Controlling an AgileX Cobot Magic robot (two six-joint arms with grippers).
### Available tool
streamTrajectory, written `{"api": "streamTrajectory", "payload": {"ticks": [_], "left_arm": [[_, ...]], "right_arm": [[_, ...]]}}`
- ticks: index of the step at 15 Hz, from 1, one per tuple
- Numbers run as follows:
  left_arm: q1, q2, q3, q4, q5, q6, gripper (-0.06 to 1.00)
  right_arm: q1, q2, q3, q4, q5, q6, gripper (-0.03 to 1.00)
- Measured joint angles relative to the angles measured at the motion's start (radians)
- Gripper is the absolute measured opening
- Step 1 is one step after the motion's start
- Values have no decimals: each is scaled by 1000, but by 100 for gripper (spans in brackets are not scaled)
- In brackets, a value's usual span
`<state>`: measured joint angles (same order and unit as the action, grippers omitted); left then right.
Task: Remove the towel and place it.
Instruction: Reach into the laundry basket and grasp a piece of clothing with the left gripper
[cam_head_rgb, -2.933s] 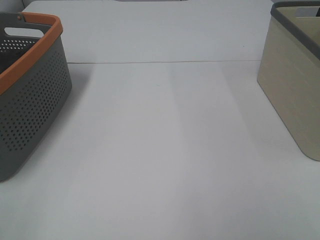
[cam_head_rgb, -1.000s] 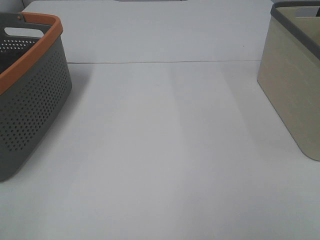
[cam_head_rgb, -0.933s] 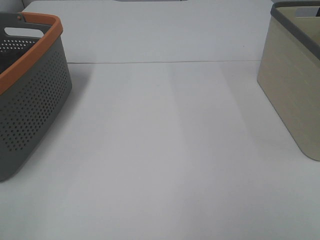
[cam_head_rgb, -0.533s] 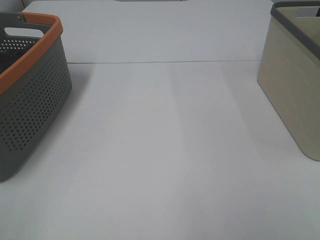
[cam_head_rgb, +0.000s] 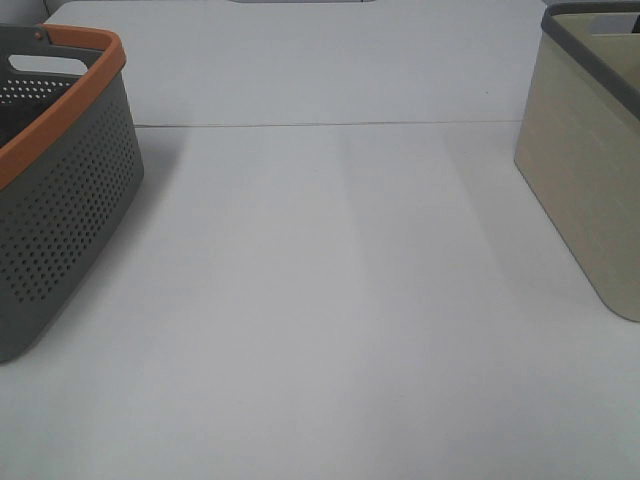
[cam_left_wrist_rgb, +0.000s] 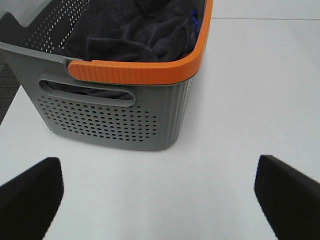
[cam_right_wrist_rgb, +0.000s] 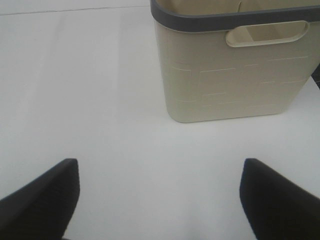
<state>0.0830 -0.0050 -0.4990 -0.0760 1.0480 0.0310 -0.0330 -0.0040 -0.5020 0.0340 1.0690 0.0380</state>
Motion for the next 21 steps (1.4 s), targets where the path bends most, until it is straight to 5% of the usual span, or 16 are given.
{"api": "streamTrajectory", "payload": {"ticks": [10, 15, 21], "left_arm": [[0, 13, -20, 0, 29, 2, 98], [0, 370, -283, 5, 167, 120, 98], [0, 980, -723, 23, 168, 363, 98]], "right_arm": [[0, 0, 0, 0, 0, 0, 78], [0, 0, 0, 0, 0, 0, 78], [0, 0, 0, 0, 0, 0, 78]]}}
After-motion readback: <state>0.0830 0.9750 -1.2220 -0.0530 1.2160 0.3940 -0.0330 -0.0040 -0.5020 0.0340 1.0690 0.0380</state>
